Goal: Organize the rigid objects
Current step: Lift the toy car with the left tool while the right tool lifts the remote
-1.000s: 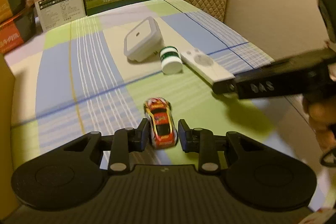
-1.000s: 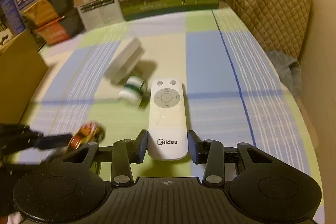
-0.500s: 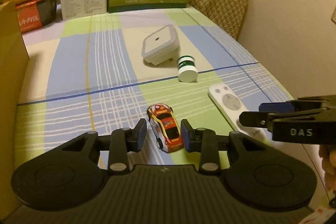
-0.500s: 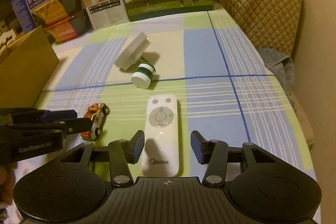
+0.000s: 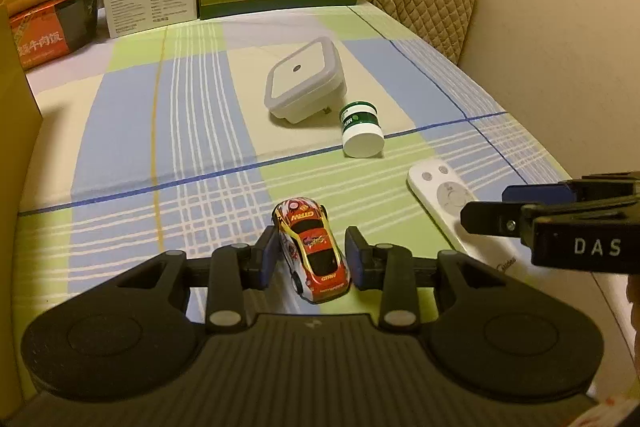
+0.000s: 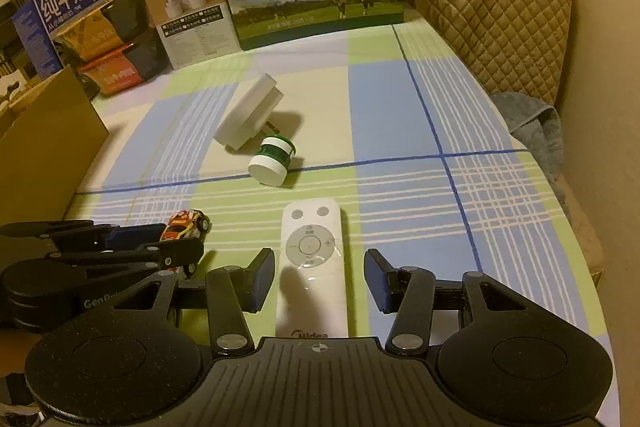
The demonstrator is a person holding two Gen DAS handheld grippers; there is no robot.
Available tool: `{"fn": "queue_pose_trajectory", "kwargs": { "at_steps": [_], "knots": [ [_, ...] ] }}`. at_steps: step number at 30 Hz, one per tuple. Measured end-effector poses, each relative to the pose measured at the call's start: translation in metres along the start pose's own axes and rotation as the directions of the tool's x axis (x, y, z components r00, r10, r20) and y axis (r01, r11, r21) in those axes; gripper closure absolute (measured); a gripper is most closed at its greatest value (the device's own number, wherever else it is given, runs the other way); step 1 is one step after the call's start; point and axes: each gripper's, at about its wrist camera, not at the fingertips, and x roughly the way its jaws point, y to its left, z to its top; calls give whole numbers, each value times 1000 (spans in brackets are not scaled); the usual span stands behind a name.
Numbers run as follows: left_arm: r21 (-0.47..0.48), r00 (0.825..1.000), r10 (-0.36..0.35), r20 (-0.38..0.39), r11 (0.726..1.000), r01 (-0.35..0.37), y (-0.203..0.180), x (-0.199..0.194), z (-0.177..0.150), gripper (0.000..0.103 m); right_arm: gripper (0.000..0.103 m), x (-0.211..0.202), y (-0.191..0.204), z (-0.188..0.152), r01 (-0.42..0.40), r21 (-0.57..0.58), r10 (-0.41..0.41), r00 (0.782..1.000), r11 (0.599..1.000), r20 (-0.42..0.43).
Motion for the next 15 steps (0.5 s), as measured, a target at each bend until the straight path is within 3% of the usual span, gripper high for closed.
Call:
{"fn": "queue_pose_trajectory", "kwargs": {
  "at_steps": [3, 15],
  "knots": [
    [7, 1000, -1, -6, 1000, 1, 3, -2, 0, 77, 56, 1, 0, 0, 0, -2, 0, 1000, 1000, -3],
    [8, 1000, 16, 26, 1000, -16, 4, 4, 4, 77, 56, 3, 1, 0, -9, -6, 9, 1000, 1000, -13]
  ]
}}
